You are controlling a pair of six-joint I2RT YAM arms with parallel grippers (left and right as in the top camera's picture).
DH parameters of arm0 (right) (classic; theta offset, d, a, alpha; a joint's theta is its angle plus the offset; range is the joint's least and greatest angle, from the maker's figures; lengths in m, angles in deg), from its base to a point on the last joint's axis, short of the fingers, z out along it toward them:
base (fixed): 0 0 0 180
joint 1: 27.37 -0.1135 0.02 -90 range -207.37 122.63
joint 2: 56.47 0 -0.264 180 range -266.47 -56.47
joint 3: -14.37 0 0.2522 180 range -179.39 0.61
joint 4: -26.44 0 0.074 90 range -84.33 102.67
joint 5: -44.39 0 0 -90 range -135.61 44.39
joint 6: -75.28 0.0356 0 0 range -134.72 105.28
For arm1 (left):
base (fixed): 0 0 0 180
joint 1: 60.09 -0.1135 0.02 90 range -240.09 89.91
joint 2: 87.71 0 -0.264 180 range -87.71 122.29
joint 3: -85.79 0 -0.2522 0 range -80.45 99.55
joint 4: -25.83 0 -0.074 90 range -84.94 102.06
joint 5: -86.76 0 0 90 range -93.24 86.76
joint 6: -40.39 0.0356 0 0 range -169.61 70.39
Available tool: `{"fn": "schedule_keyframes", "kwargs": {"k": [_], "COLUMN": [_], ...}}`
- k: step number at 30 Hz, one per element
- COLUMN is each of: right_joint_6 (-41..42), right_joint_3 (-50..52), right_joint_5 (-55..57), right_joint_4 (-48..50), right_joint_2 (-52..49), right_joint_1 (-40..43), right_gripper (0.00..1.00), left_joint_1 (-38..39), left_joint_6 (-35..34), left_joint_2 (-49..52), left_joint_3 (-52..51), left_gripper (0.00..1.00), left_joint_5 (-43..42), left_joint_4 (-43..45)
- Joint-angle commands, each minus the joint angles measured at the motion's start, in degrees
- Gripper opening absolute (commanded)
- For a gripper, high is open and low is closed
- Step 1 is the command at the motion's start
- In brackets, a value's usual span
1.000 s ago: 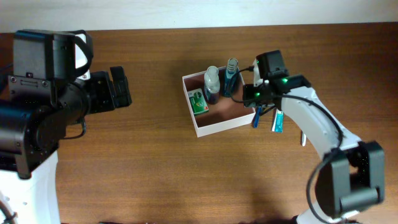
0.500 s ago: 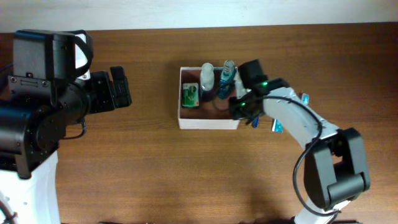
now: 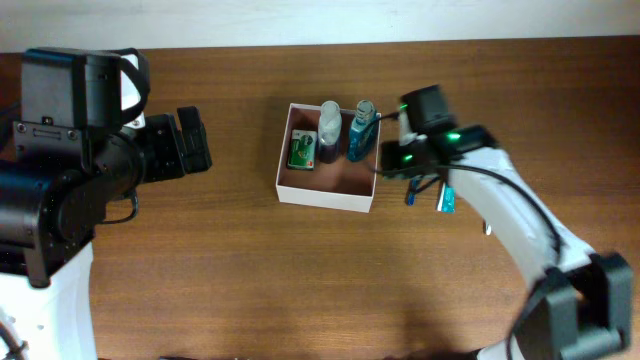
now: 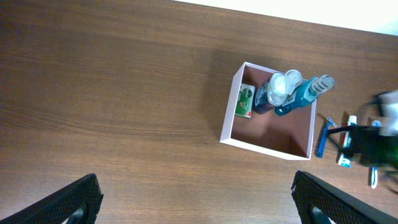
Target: Pack container
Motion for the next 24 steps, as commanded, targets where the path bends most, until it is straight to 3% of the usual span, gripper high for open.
{"fn": "schedule_keyframes", "kwargs": {"k": [1,18,24], "right_joint_6": [3.1,22.1,22.0], "right_joint_3": [-1.0,-0.9,-0.9], "right_joint_5": [0.7,4.2,4.1], "right_joint_4": [-0.5,-1.1,0.0], "right_joint_2": [2.0,-15.8,-18.9], "right_joint_1": [2.6,6.0,6.9], "right_gripper": [0.61,0.47,0.47], "left_joint_1": [-0.2,-0.2,-0.2], "left_joint_6": [0.9,0.9,0.9], "left_joint_2": [-0.2,-0.2,-0.2], "left_joint_3": [0.4,0.4,0.4], "left_gripper": [0.99,0.99,0.99], "left_joint_5": [0.8,0.8,0.8], "left_joint_4": [0.0,0.0,0.0]}}
